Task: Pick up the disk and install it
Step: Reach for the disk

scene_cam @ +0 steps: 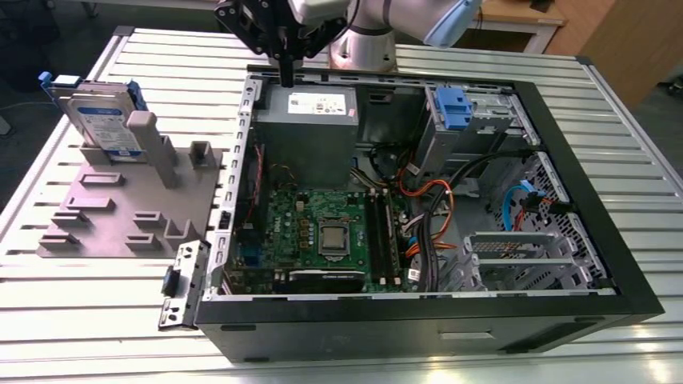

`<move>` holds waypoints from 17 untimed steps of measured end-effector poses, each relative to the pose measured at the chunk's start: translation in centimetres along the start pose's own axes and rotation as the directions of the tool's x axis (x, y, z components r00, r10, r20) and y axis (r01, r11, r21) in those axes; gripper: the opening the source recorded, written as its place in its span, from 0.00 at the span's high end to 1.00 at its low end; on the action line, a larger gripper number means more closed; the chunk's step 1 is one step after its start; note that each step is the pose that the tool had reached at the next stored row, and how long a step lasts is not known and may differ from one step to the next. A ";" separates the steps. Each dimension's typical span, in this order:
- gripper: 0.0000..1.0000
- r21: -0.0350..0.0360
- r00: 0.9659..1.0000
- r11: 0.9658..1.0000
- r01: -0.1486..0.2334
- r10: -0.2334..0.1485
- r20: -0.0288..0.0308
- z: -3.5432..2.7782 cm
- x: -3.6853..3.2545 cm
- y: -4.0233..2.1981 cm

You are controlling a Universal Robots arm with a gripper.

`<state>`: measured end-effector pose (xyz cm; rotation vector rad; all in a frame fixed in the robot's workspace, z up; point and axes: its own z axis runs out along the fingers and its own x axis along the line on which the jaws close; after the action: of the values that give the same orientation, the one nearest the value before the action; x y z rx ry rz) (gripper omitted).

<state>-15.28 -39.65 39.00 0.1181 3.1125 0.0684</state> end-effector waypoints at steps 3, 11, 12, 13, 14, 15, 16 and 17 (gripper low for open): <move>0.89 0.000 1.000 1.000 0.000 0.000 0.000 0.00 0.09 0.00; 0.89 0.000 1.000 1.000 0.000 0.000 0.000 -0.01 0.29 -0.02; 0.89 0.000 1.000 1.000 0.000 0.000 0.000 -0.01 0.32 -0.02; 0.89 0.000 1.000 1.000 0.000 0.000 0.000 0.00 0.35 -0.02; 0.89 0.000 1.000 1.000 0.000 0.000 0.000 -0.01 0.39 -0.03; 0.89 0.000 1.000 1.000 0.000 0.000 0.000 0.00 0.43 -0.03; 0.89 0.000 1.000 1.000 0.000 0.000 0.000 -0.01 0.47 -0.03; 0.89 0.000 1.000 1.000 0.000 0.000 0.000 -0.01 0.52 -0.04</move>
<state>-15.80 -39.65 39.00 0.1179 3.1127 0.0682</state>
